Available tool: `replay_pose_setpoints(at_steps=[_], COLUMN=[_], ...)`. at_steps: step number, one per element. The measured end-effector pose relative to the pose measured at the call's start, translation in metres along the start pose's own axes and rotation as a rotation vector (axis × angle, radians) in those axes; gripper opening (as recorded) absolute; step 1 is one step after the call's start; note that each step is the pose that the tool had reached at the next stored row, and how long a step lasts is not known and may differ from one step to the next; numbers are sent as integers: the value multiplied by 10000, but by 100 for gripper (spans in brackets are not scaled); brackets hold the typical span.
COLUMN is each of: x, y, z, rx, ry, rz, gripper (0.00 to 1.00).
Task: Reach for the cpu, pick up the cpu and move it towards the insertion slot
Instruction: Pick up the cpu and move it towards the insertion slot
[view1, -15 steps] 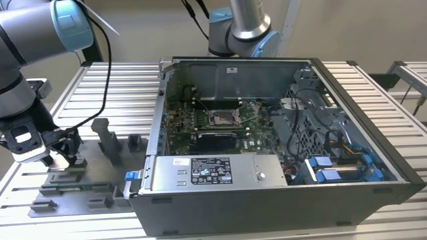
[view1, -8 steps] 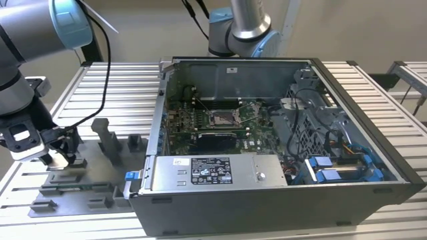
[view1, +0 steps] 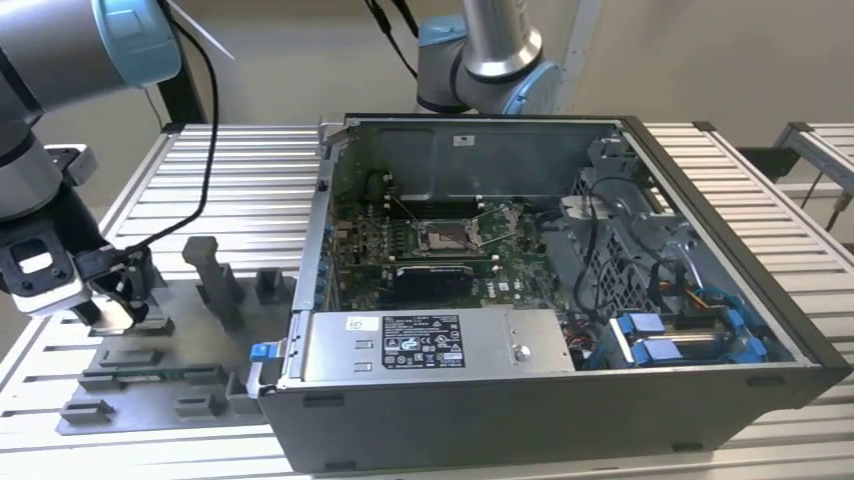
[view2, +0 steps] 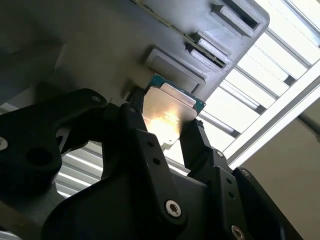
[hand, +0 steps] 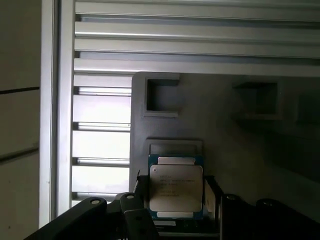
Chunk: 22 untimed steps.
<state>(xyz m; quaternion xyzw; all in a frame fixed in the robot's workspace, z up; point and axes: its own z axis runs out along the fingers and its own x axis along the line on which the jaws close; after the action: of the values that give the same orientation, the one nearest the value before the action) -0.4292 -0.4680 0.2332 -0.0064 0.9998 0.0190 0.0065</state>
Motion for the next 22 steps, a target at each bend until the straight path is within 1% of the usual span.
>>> replay_pose_setpoints(at_steps=[22], x=[-4], y=[10], z=[-271], rx=[0], ry=[0], rz=[0], gripper=[0])
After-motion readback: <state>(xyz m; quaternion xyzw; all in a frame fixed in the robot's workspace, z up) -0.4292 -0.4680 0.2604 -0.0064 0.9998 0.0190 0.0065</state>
